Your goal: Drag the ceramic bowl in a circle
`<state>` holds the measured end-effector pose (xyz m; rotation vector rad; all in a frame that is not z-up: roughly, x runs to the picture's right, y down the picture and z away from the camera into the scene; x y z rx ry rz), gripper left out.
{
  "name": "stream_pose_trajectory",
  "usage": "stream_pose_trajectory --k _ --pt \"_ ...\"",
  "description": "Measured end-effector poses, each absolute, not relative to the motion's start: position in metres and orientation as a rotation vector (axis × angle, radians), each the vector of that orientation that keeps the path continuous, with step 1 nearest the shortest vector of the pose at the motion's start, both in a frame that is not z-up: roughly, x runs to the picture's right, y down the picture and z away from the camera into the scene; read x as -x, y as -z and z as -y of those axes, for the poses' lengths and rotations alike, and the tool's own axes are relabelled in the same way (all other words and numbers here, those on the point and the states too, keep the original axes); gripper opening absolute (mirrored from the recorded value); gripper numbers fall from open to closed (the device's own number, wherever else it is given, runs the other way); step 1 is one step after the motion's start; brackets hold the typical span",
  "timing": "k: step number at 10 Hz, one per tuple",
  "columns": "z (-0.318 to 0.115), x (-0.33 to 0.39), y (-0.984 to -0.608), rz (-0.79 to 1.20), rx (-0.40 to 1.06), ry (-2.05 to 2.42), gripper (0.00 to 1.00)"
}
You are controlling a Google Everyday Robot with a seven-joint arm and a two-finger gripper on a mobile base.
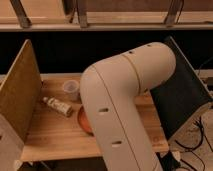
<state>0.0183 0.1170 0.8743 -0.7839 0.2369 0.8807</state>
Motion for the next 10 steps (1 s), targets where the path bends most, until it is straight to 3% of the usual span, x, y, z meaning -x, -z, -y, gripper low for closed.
stream_pose_trajectory --k 5,10 --pt "-0.144 -0.076 -0.867 -0.382 0.772 -0.946 0.0" --pt "-0.106 -0.107 -0.899 -0.47 0.645 -0.985 0.0"
